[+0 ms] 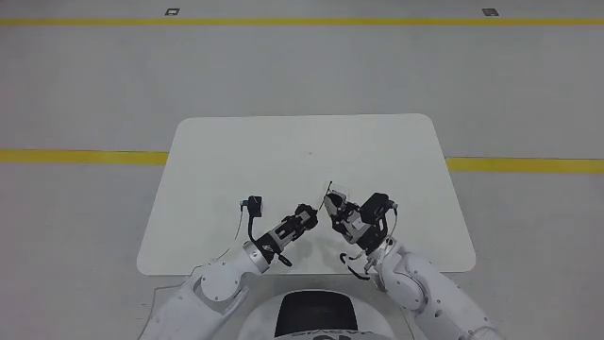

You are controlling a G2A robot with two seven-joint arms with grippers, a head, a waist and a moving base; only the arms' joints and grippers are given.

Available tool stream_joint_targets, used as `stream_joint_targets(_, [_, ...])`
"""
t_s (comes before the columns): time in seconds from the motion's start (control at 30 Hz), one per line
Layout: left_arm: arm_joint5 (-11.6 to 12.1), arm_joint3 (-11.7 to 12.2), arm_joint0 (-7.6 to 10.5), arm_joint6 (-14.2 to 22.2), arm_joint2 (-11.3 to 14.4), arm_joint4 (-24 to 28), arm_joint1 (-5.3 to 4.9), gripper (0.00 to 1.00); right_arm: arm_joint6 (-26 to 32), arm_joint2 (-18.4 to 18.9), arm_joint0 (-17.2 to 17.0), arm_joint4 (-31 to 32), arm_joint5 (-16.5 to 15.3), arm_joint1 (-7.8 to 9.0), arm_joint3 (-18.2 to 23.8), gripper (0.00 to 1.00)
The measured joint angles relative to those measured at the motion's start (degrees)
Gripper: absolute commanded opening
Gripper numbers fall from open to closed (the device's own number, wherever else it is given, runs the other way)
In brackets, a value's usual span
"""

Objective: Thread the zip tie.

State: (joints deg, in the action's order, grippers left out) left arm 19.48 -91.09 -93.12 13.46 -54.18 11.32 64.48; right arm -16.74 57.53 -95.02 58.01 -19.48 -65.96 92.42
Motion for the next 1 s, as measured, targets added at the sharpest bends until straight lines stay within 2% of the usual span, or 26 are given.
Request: stream_joint_targets(1.0, [0.0, 0.0, 0.00, 0.0, 0.0, 0.0, 0.00, 0.00, 0.0, -1.5, 1.5, -0.4, 0.0, 0.30, -1.1, 0.00])
